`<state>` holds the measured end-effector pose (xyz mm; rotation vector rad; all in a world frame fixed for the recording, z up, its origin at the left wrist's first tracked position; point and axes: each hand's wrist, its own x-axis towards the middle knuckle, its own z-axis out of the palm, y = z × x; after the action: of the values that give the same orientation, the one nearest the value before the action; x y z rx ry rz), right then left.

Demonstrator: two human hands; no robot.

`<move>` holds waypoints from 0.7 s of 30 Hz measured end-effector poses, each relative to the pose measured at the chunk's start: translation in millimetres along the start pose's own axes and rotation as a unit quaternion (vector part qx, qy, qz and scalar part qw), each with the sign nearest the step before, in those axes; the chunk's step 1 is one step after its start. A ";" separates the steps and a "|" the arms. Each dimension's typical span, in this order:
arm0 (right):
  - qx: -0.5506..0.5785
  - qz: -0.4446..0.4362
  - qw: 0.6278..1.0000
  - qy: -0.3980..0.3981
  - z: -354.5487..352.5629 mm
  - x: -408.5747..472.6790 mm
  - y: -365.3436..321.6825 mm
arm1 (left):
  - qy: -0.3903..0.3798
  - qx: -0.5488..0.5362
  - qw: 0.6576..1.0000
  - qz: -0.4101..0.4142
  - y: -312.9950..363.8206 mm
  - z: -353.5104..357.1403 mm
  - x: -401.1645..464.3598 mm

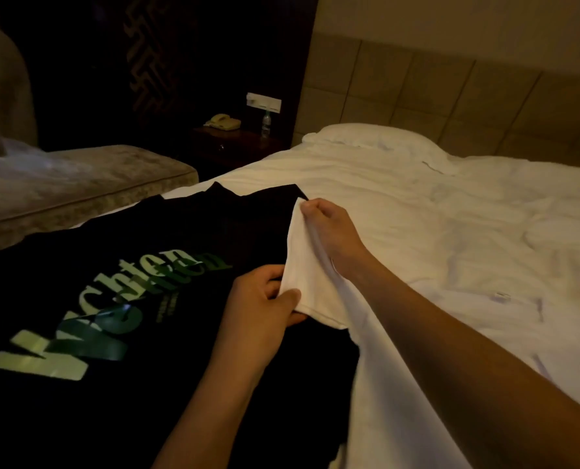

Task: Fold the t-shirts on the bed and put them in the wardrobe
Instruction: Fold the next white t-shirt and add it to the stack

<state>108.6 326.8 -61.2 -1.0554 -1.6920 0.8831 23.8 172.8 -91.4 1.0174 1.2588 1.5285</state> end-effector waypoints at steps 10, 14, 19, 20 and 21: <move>0.138 0.024 0.979 0.145 -113.9 -55.4 1.1 | -0.066 0.103 0.976 0.178 0.2 65.5 -41.4; 0.174 0.031 0.972 0.156 -168.0 -84.5 22.0 | -0.158 0.169 0.955 0.183 -6.7 90.6 -62.3; 0.103 0.047 0.989 0.095 -225.3 -118.6 52.4 | -0.204 0.376 0.885 0.181 -26.1 112.6 -75.8; 0.085 0.066 0.991 0.074 -233.7 -121.9 55.6 | -0.193 0.419 0.869 0.181 -32.9 111.5 -73.1; 0.063 0.086 0.993 0.057 -240.5 -122.7 57.9 | -0.172 0.463 0.848 0.190 -39.1 109.6 -70.0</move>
<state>375.7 258.7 -77.1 -1.1546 -1.4479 1.0077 152.4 138.1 -117.6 2.1625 1.6084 0.8622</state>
